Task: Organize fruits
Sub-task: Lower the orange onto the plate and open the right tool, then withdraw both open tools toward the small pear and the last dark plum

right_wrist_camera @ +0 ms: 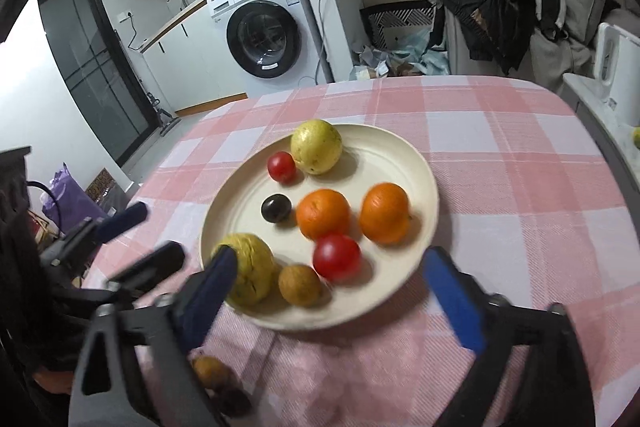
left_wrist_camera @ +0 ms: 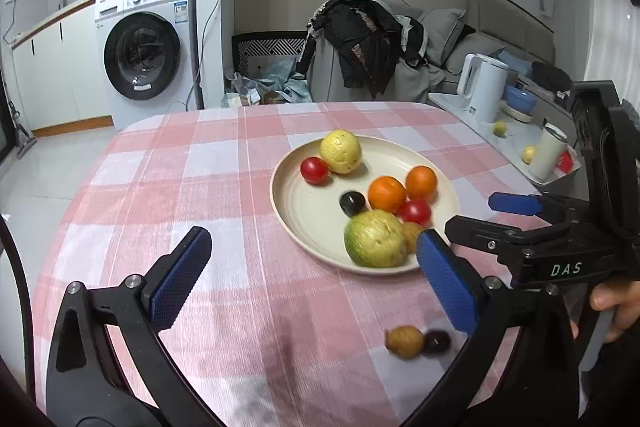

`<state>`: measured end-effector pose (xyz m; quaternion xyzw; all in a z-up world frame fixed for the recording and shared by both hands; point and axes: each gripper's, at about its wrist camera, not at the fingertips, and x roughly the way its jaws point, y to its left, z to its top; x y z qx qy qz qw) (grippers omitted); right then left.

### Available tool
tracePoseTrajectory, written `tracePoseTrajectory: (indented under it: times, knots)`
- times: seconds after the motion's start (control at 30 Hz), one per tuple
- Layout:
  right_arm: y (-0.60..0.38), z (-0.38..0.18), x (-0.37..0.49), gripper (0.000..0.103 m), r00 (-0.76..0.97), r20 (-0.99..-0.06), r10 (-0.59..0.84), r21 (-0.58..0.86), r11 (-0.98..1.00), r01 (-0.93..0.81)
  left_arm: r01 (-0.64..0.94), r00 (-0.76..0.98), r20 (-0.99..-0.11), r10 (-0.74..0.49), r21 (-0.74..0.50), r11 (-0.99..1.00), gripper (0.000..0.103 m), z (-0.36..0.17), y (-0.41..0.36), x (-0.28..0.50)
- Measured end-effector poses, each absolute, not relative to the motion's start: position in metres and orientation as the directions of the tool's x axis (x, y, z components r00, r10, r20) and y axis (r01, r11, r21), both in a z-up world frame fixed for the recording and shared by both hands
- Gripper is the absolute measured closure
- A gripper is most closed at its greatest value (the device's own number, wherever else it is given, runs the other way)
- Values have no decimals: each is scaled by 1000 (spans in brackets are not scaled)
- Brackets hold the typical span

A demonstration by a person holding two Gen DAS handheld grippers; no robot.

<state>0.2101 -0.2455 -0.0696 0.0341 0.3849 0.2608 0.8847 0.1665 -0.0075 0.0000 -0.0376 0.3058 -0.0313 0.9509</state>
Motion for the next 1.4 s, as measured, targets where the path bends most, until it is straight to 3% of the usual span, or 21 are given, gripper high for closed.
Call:
tracePoseTrajectory:
  times: [0.43, 0.8, 1.4]
  knots:
    - [-253, -65, 162, 0, 570, -677, 466, 192, 859, -475, 50, 796, -601, -66, -43, 998, 1, 1, -11, 117]
    - [-231, -74, 134, 0, 551, -738, 390, 44, 842, -537, 21, 772, -634, -42, -40, 999, 1, -6, 0, 121]
    - [-210, -94, 125, 0, 483, -799, 357, -16, 791, -611, 31, 755, -654, -47, -37, 999, 1, -12, -2, 127]
